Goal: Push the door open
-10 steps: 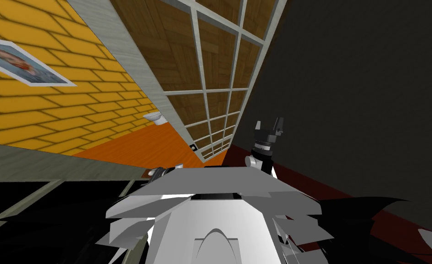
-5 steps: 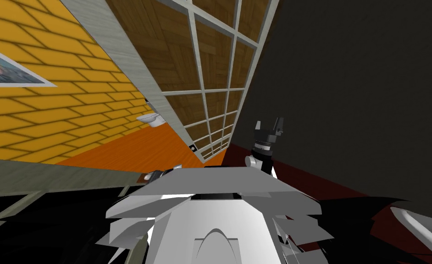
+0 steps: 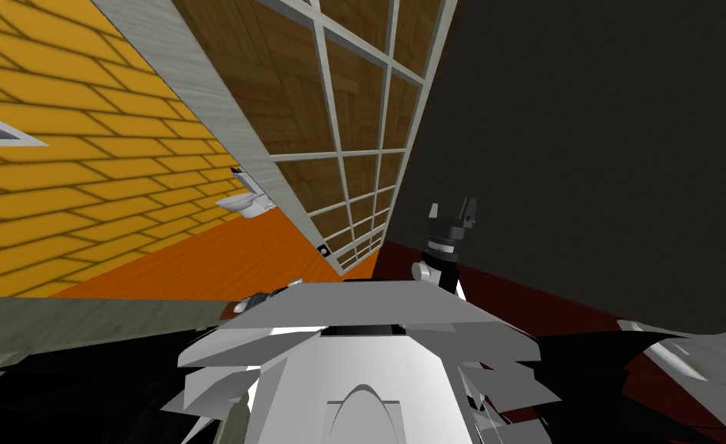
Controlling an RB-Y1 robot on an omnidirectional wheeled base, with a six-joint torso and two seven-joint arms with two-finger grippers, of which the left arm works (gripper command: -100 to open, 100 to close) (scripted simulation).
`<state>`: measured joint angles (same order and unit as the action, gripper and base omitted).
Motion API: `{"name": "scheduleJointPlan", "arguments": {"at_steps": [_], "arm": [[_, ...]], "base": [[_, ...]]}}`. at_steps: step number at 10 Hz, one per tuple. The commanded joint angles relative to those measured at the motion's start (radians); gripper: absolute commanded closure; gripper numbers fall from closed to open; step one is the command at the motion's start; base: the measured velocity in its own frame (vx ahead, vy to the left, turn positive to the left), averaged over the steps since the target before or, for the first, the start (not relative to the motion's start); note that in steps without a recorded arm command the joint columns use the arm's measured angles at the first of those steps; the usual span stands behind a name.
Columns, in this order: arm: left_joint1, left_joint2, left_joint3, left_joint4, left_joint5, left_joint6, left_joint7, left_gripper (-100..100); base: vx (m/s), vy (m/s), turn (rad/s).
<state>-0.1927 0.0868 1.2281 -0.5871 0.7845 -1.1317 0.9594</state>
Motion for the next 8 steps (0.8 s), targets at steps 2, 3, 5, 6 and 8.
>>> {"name": "scheduleJointPlan", "arguments": {"at_steps": [2,3,5,6,8], "arm": [[0.006,0.015,0.022,0.03,0.002,-0.025,0.011,100],[0.002,0.016,0.042,0.034,0.001,-0.028,0.011,100],[0.002,0.016,0.042,0.034,0.001,-0.028,0.011,100],[-0.001,0.018,0.063,0.038,0.001,-0.032,0.011,100],[-0.009,0.019,0.095,0.044,0.0,-0.037,0.01,100]], "base": [[-0.005,0.019,-0.032],[0.007,0.014,-0.088],[0.0,0.011,-0.031],[-0.002,0.023,-0.095],[0.013,0.031,-0.149]]}}
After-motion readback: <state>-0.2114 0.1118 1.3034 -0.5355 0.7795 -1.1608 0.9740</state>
